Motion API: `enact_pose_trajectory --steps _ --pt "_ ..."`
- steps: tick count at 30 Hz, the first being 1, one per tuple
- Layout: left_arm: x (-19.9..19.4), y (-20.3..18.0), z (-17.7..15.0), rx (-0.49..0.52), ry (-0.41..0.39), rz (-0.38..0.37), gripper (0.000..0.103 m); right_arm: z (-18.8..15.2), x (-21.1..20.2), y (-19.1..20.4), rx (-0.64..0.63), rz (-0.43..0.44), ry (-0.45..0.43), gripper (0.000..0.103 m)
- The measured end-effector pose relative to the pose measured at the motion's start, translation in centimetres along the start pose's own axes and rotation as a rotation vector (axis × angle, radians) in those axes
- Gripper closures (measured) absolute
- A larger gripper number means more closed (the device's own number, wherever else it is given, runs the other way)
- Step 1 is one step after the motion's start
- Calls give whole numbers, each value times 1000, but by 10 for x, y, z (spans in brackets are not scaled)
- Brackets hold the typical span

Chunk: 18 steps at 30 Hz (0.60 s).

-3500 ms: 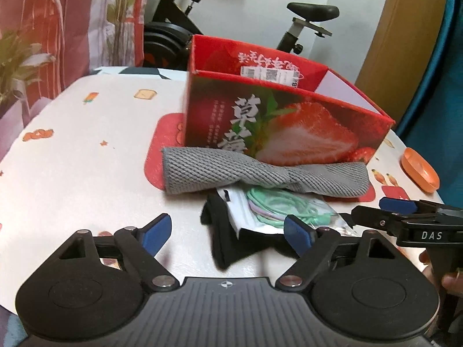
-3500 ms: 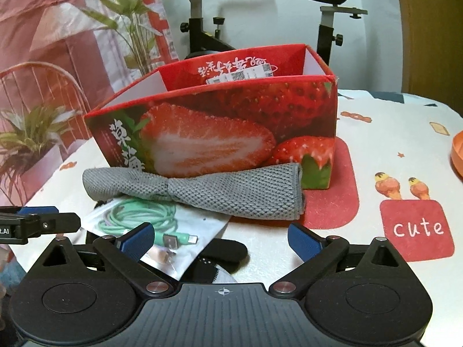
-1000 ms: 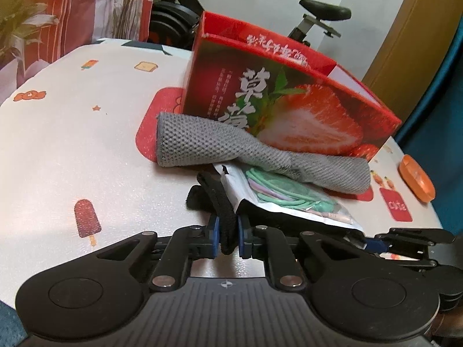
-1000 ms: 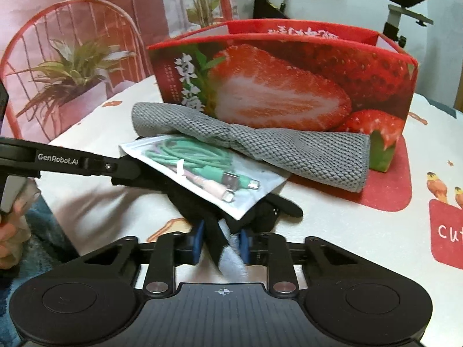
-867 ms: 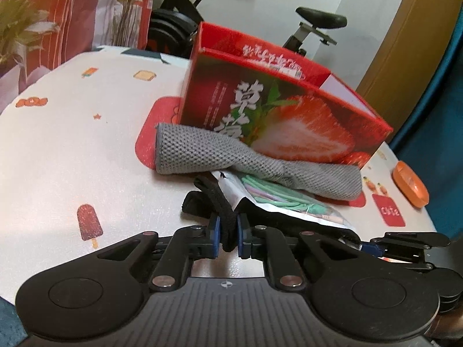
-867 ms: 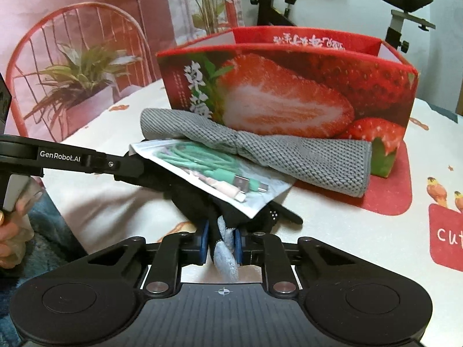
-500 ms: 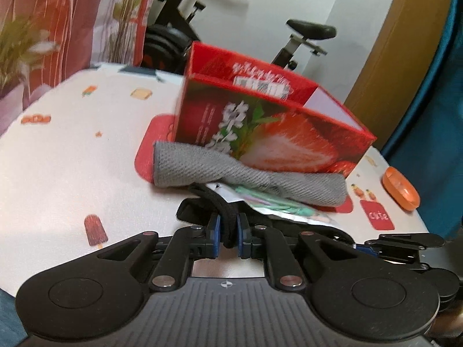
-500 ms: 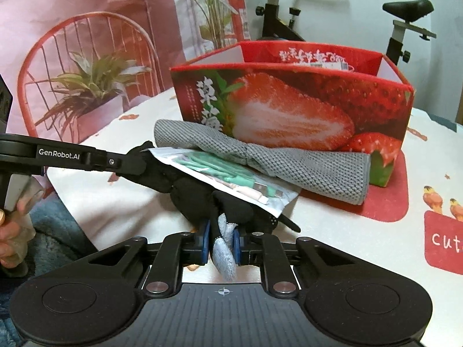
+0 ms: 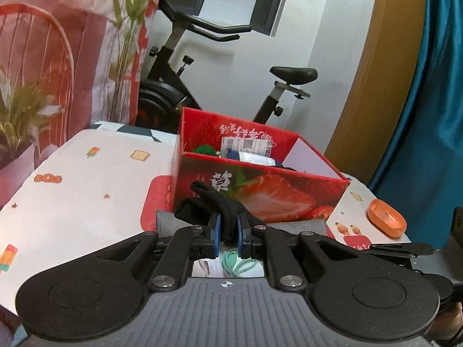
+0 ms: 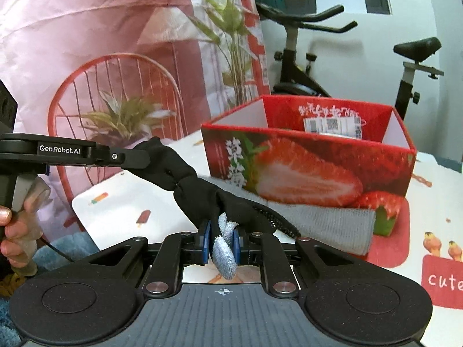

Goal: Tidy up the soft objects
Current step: 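Lift the black glove with the right gripper over the red box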

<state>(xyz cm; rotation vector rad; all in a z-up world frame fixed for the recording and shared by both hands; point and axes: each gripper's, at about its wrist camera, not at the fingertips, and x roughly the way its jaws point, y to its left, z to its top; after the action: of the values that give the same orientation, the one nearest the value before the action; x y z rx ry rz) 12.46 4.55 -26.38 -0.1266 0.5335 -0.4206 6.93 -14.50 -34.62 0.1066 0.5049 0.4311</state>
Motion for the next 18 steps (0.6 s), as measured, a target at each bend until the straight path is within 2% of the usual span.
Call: enact_pose_trajectory --steps 5,9,13,18 --pt "5 4 -4 -25 21 -4 91 -2 0 -3 15 -6 -8 89" --pt "6 1 0 1 13 -16 91 -1 -1 -5 18 -19 -25 89" --pt "6 -4 19 49 -22 -52 91 7 -5 -11 19 -35 -58 89" --pt "19 -8 48 53 -37 -84 91 34 -11 -22 20 -67 -122 89"
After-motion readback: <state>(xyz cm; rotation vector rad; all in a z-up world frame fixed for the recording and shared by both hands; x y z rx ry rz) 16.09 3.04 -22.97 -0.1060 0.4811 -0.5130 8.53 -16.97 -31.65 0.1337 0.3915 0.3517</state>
